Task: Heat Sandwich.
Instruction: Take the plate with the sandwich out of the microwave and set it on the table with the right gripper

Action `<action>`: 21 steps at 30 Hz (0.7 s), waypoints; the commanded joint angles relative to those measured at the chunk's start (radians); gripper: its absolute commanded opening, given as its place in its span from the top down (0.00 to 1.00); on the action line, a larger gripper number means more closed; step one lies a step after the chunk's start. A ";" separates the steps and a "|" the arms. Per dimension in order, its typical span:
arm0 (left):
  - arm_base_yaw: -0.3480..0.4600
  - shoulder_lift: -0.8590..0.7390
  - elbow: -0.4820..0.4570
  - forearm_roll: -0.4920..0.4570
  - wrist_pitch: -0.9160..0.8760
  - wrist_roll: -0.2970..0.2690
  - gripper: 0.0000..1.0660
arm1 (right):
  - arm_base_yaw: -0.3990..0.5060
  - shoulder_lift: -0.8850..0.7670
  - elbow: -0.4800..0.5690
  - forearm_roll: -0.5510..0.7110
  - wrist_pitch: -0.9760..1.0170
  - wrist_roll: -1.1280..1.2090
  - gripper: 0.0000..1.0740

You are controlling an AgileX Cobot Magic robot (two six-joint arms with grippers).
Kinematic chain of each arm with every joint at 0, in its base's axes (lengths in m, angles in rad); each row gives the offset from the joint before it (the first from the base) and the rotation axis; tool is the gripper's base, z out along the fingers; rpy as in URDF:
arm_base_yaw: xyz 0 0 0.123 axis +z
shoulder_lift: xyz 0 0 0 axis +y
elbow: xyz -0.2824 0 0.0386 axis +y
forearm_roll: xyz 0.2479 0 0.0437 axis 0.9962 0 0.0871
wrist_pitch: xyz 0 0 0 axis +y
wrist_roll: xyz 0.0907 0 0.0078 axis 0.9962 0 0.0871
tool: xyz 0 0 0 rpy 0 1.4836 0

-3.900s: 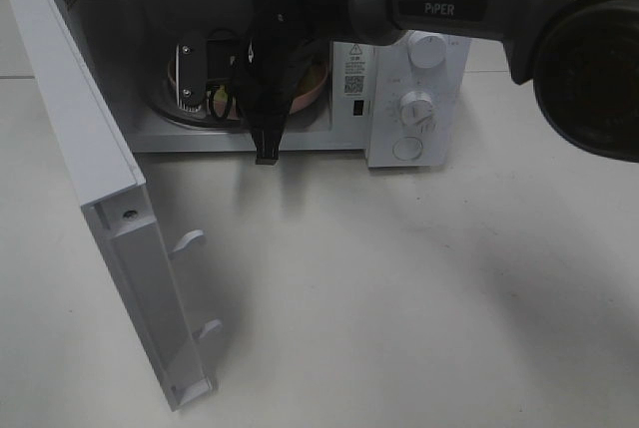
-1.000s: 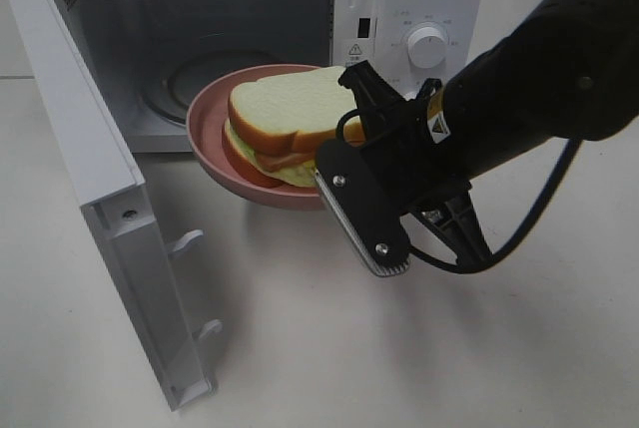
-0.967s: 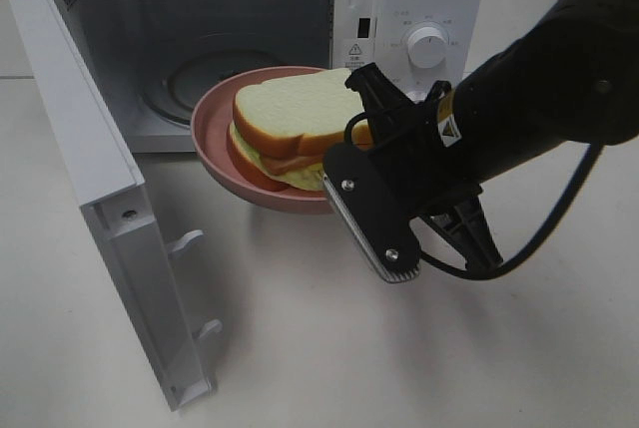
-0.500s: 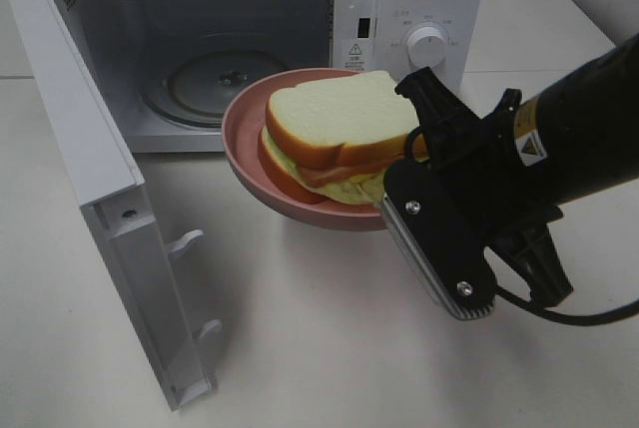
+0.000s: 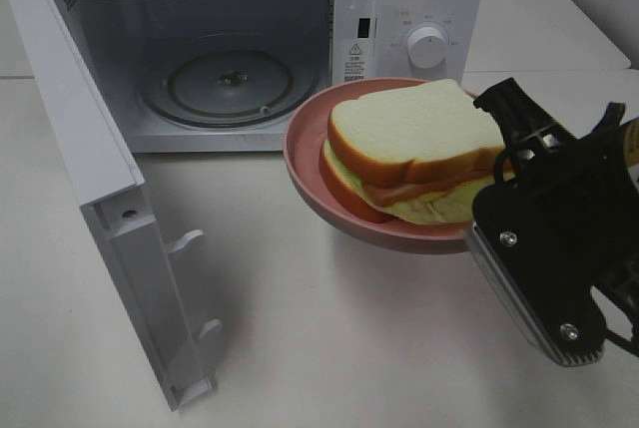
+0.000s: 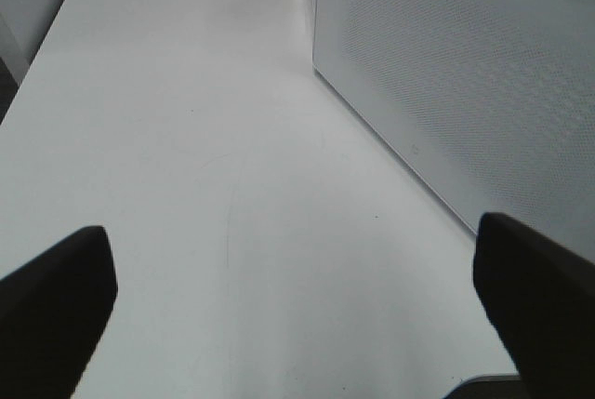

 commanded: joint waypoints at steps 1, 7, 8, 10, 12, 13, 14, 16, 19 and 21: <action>0.002 -0.006 0.001 -0.007 -0.009 -0.001 0.06 | 0.003 -0.021 0.002 -0.033 -0.002 0.040 1.00; 0.002 -0.006 0.001 -0.007 -0.009 -0.001 0.06 | 0.003 -0.034 0.007 -0.140 0.074 0.225 1.00; 0.002 -0.006 0.001 -0.007 -0.009 -0.001 0.06 | 0.003 -0.034 0.007 -0.152 0.077 0.254 1.00; 0.002 -0.006 0.001 -0.007 -0.009 -0.001 0.06 | 0.003 -0.034 0.007 -0.169 0.083 0.308 1.00; 0.002 -0.006 0.001 -0.007 -0.009 -0.001 0.06 | 0.002 -0.034 0.007 -0.175 0.093 0.353 0.99; 0.002 -0.006 0.001 -0.007 -0.009 -0.001 0.06 | 0.001 -0.034 0.007 -0.177 0.100 0.371 0.99; 0.002 -0.006 0.001 -0.007 -0.009 -0.001 0.06 | 0.001 -0.034 0.007 -0.177 0.100 0.371 0.99; 0.002 -0.006 0.001 -0.007 -0.009 -0.001 0.06 | 0.001 -0.034 0.007 -0.203 0.127 0.436 0.99; 0.002 -0.006 0.001 -0.007 -0.009 -0.001 0.06 | 0.001 -0.034 0.007 -0.231 0.154 0.516 0.99; 0.002 -0.006 0.001 -0.007 -0.009 -0.001 0.06 | 0.001 -0.034 0.007 -0.253 0.176 0.573 0.99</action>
